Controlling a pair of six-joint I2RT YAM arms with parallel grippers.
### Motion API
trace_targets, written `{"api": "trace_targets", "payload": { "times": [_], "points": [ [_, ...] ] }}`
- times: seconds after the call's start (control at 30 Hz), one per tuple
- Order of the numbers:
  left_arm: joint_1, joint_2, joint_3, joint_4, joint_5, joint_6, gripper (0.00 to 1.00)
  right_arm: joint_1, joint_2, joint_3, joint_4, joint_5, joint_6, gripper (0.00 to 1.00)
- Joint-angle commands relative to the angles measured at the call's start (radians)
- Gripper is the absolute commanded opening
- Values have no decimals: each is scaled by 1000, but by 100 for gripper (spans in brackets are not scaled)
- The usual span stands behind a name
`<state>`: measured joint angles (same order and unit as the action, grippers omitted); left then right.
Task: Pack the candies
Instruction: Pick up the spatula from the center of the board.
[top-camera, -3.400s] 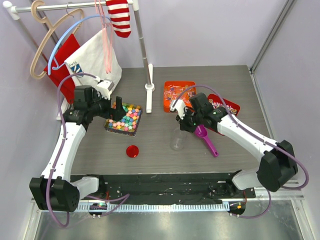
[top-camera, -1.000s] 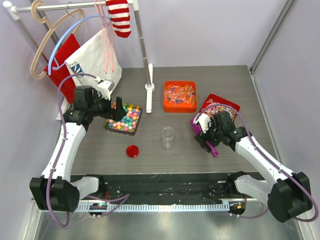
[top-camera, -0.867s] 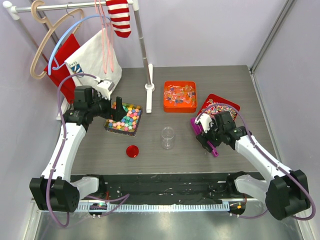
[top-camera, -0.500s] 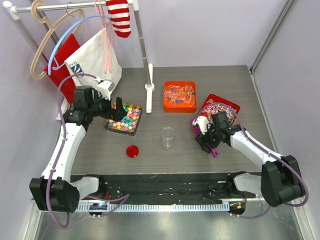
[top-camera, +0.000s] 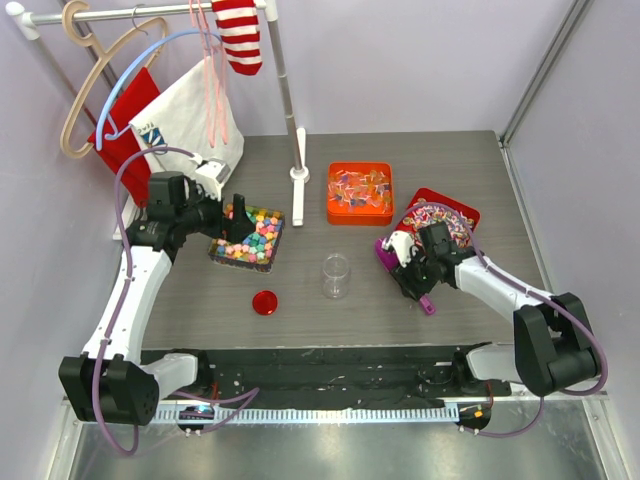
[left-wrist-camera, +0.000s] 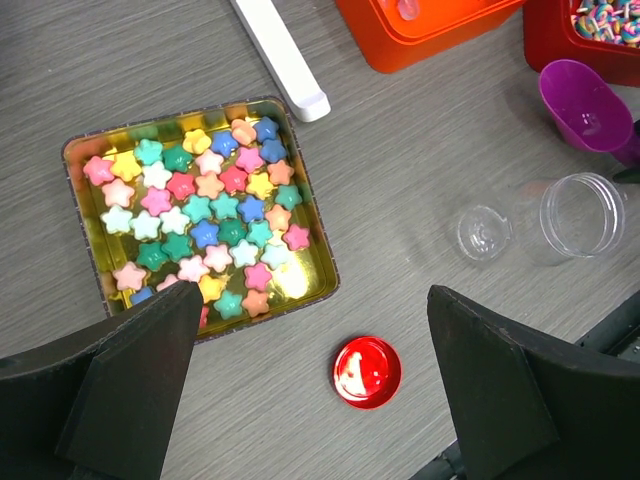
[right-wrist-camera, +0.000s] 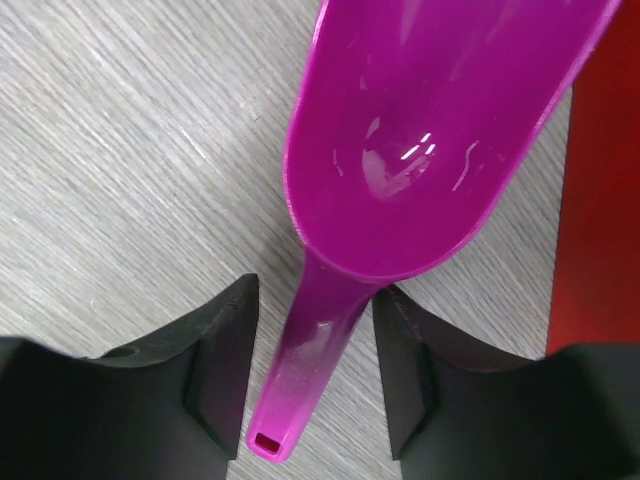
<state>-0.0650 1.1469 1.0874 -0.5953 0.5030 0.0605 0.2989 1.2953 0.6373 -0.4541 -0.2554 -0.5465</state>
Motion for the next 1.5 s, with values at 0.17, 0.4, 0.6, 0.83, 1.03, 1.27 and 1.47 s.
{"api": "trace_targets", "payload": {
  "times": [0.17,0.4,0.6,0.83,1.03,1.27,1.47],
  "points": [
    [-1,-41,-4,43,94,6,100,-4,-31,21,55,44,5,24],
    [-38,-6,92,-23,201,67,100,-3,-126,131,-9,137,5,5],
    [-114,86,300,-162,308,131,100,89,-299,263,-73,335,-44,4],
    [-191,201,465,-133,466,-11,100,207,-326,430,-127,409,-32,3],
    [-338,332,600,-207,434,-34,100,239,-272,573,-153,370,-4,2],
    [-383,502,753,-254,421,-53,100,308,-238,543,-133,438,-29,2],
    [-429,577,833,-267,390,-56,99,356,-215,513,-120,450,-26,2]
  ]
}}
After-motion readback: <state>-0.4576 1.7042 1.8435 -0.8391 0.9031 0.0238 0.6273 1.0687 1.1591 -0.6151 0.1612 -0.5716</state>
